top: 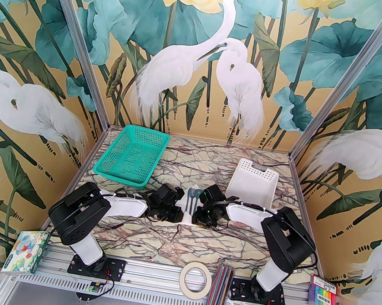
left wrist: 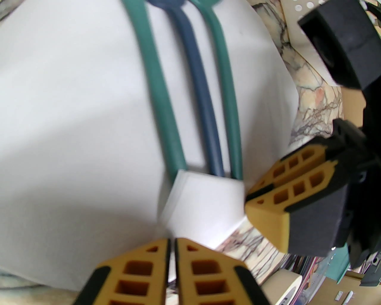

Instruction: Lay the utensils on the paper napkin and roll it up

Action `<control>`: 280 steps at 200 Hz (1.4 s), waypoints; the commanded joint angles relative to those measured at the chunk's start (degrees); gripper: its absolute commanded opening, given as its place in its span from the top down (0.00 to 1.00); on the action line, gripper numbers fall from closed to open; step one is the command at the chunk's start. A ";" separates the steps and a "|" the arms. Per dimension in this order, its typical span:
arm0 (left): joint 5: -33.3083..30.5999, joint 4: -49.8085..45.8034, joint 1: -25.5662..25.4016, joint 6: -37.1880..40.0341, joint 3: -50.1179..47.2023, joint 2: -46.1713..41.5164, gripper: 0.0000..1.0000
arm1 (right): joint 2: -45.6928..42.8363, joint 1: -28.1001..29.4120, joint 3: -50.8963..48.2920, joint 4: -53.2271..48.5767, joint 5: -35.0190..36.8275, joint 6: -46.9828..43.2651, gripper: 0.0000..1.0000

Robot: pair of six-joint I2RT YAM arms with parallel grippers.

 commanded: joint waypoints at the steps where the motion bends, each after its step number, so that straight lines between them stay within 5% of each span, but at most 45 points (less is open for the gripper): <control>1: 0.71 -0.04 0.14 -1.18 -2.16 0.24 0.86 | -3.10 -0.19 2.34 -2.47 3.01 -1.43 0.78; 138: 0.47 -0.21 0.19 -1.53 -3.41 -1.16 0.86 | -6.26 -5.54 2.67 -11.54 23.15 -2.38 0.49; 174: 0.38 -0.49 0.22 -1.44 -3.16 -1.18 0.86 | -7.40 -6.58 1.00 -8.33 19.52 -2.89 0.40; 280: 0.74 -1.01 0.20 -1.25 -2.60 -1.39 0.86 | -2.78 -7.80 1.18 -7.35 17.45 -3.55 0.37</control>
